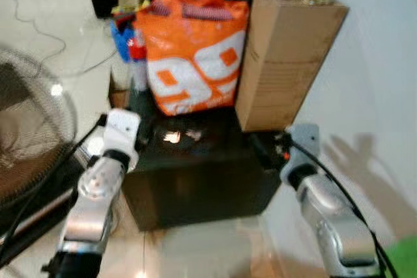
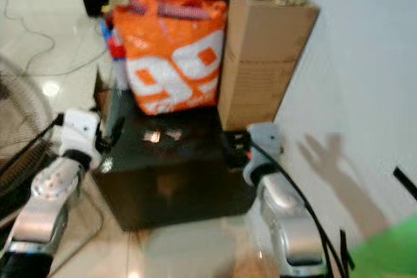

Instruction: Hang keys on a hook

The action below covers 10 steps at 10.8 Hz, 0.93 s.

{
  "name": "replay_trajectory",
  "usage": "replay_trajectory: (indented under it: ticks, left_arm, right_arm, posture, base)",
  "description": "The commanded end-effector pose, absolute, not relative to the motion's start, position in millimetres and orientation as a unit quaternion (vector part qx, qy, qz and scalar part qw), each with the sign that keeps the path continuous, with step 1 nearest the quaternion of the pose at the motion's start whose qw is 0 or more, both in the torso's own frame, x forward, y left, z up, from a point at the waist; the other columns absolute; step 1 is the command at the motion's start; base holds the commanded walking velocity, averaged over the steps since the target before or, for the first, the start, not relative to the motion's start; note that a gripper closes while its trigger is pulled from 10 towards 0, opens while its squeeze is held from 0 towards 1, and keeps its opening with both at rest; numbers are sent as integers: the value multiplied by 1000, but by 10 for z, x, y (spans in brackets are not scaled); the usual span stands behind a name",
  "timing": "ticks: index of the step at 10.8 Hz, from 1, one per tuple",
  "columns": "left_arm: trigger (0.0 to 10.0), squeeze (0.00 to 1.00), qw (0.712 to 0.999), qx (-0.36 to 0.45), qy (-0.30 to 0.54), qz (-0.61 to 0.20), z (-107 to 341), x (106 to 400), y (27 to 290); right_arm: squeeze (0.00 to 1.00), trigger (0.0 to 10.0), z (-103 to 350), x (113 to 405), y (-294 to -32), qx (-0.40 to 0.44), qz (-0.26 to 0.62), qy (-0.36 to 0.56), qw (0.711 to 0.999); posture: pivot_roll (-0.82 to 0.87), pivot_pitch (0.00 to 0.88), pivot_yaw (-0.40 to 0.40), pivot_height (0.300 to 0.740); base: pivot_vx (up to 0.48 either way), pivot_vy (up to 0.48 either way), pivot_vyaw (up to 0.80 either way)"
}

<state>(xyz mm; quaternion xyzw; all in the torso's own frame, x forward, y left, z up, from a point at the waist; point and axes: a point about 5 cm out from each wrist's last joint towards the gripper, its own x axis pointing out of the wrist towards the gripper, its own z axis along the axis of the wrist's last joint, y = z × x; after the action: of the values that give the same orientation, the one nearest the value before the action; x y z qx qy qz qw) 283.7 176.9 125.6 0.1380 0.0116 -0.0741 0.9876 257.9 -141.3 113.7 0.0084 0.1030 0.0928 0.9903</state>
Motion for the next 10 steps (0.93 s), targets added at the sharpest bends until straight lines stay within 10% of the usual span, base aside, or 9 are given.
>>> replay_trajectory:
  ticks: [1,6,10]
  left_arm:
    - [10000,24,987,136,2,-92,1302,2868,1657]
    - [10000,24,986,135,2,-96,1304,2874,1644]
    - [10000,20,986,137,4,-96,1285,2837,1654]
  right_arm:
    - [0,10000,1148,2564,-1523,20,72,97,992]
    - [0,10000,1133,2551,-1519,14,75,97,992]
    - [0,10000,1115,2436,-1392,-10,211,107,972]
  posture:
    - [-20,0,-32,740]
    - [-22,0,-28,740]
    - [-14,0,-36,740]
  base:
    - [412,0,0]
    - [410,0,0]
    - [382,0,800]
